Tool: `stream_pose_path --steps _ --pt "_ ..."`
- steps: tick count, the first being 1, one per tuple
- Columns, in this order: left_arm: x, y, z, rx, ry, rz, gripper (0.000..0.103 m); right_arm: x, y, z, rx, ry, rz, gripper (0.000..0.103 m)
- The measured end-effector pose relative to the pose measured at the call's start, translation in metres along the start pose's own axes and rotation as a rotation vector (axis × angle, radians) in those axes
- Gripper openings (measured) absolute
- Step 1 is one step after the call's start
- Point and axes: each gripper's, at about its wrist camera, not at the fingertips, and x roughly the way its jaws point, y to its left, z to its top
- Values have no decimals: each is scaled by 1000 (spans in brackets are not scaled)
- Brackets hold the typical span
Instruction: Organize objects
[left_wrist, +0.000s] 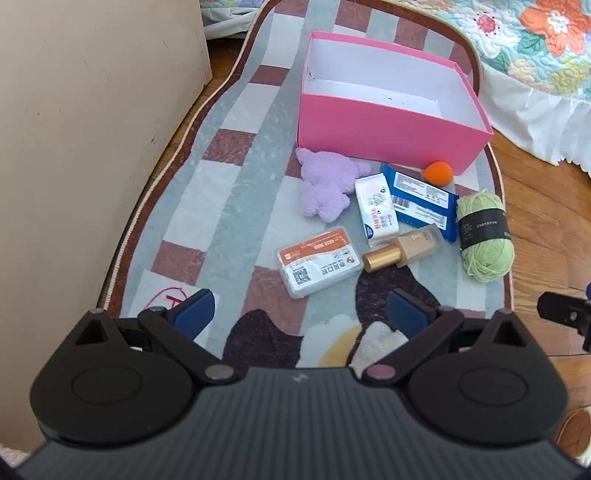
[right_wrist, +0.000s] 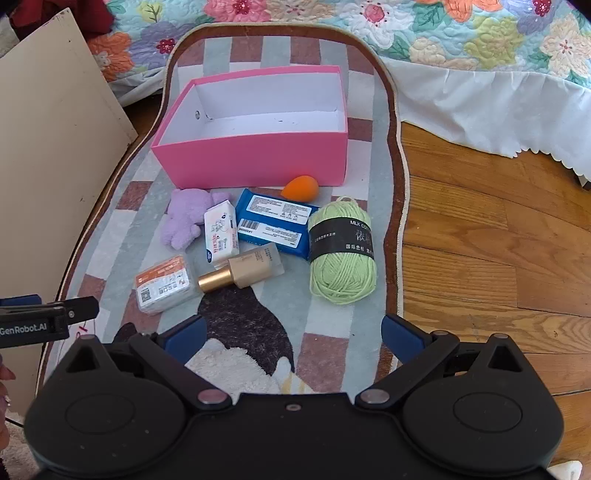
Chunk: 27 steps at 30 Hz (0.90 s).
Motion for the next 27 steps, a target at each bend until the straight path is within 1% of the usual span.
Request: stream_pose_path --steps 4,7,11,16,27 --pt "0 -1 0 -2 -2 -1 102 -3 -1 2 4 -18 -16 103" --pt "0 -1 0 -4 -2 -1 102 -5 -4 3 19 -22 -11 103" --pt "-1 -1 0 -2 -2 2 102 -4 -4 3 17 -12 -38 103" --pt "-4 0 0 -16 -12 6 102 -8 -8 5 20 -28 -64 103" --pt "-13 -2 2 -1 -27 4 101 -4 -5 4 -3 -8 -36 103"
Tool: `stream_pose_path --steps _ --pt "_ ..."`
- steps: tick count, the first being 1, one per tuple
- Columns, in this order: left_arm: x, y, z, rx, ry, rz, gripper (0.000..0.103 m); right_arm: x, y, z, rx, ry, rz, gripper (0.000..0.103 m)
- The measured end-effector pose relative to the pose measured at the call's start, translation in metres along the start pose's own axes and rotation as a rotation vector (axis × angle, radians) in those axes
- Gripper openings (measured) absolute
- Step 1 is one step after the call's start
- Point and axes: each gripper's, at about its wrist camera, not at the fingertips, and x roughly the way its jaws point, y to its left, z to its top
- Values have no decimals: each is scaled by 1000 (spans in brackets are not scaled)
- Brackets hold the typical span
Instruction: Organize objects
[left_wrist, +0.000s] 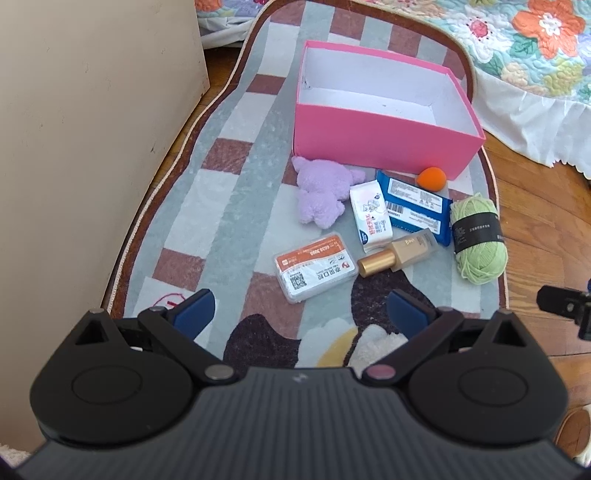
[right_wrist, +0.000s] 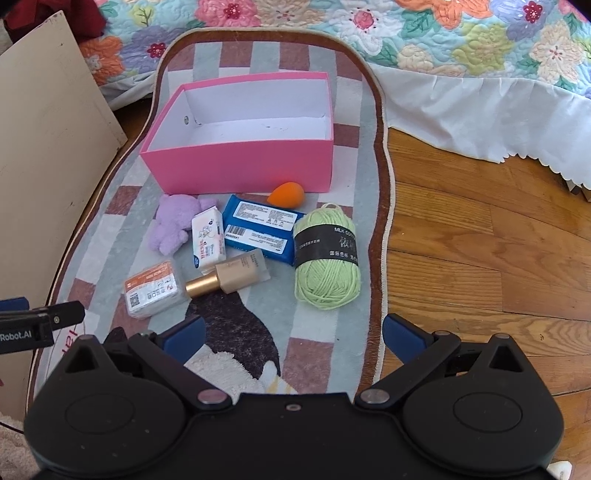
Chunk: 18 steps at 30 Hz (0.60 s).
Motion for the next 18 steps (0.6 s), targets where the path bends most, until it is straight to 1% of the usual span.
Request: stream_pose_path --steps 2,6,9,13,18 --pt "-3 1 1 -2 -6 -1 101 1 2 -1 -8 4 0 103" --pt "-3 1 2 -4 9 -10 101 1 2 -2 -16 5 -5 103" --pt "-3 -1 1 2 13 0 101 1 3 -1 -26 2 -15 103" --pt "-7 -4 0 -3 10 -34 100 0 8 -2 -68 -10 -44 103" --pt "-11 -12 0 31 -4 -6 100 -2 8 -3 -73 -17 -42 103"
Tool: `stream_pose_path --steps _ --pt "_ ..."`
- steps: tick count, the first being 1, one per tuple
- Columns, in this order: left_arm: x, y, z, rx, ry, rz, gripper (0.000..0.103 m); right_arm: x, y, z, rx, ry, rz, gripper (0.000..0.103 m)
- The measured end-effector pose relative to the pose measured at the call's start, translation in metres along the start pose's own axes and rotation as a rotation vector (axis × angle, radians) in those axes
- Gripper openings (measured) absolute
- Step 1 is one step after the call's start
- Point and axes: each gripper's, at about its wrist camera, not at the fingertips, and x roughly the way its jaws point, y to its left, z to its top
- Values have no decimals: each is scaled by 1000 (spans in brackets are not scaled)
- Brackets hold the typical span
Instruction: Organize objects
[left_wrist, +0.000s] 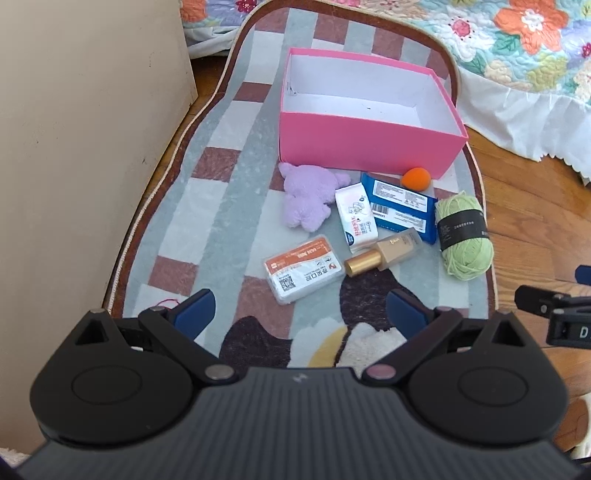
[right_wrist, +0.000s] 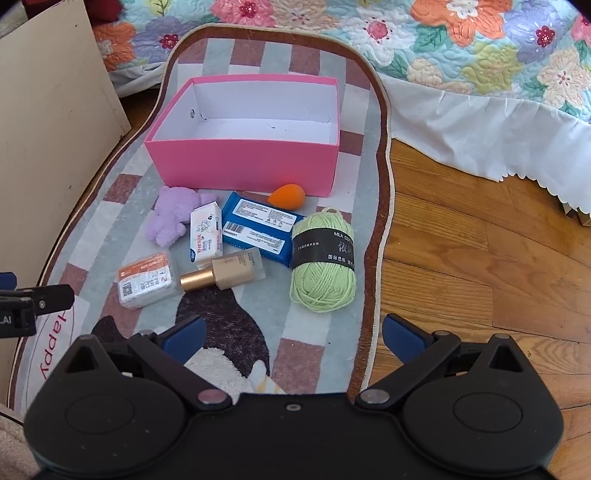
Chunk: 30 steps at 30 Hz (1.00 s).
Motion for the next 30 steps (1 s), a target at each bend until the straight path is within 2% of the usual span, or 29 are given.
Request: stream_pose_path --steps 5,11,19,25,27,30 --pt "6 4 0 -46 43 -22 101 -1 0 -1 -3 -7 2 103" --pt "11 2 -2 -29 21 42 101 -1 0 -1 -2 -8 5 103" --pt "12 1 -3 -18 16 49 101 0 2 -1 -11 -6 1 103" --pt "13 -6 -5 11 16 89 101 -1 2 -2 -9 -9 0 103" --pt "14 -8 -6 26 23 76 101 -2 2 -2 -10 -24 1 103" --pt "16 -3 -5 -2 41 30 101 -12 5 -2 -33 -92 15 101"
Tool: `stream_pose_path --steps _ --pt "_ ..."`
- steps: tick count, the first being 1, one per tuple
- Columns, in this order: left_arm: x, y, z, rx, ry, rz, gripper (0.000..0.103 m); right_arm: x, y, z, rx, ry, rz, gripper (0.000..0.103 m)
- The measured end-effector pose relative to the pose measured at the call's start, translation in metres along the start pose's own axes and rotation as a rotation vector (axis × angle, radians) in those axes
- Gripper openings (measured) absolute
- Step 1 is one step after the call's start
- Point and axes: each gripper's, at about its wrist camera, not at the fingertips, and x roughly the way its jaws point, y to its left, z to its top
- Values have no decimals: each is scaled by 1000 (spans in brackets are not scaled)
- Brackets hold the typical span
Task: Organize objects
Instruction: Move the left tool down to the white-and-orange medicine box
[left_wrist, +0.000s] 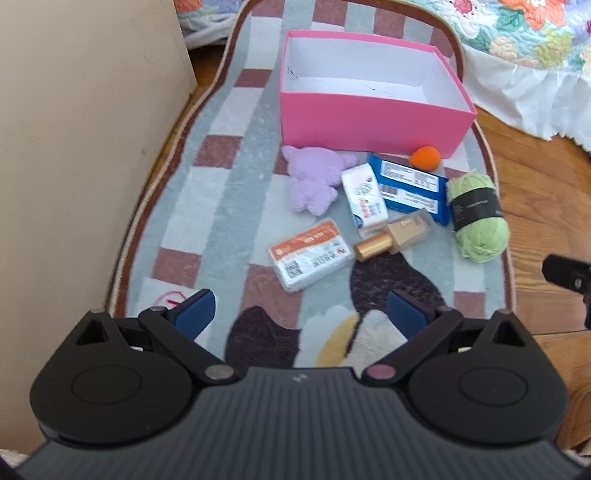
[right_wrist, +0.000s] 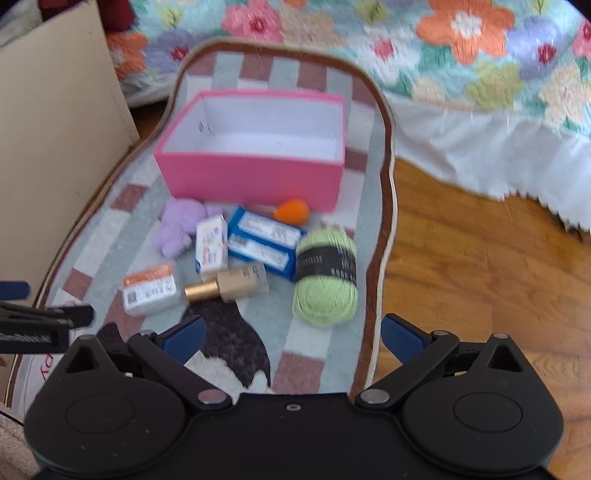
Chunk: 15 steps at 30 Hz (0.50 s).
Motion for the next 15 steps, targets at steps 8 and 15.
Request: stream_pose_path --steps 8,15 --pt "-23 32 18 -89 -139 27 99 -37 5 16 -91 -376 238 101" --pt "7 59 46 -220 -72 -43 95 18 41 46 -258 -198 366 100"
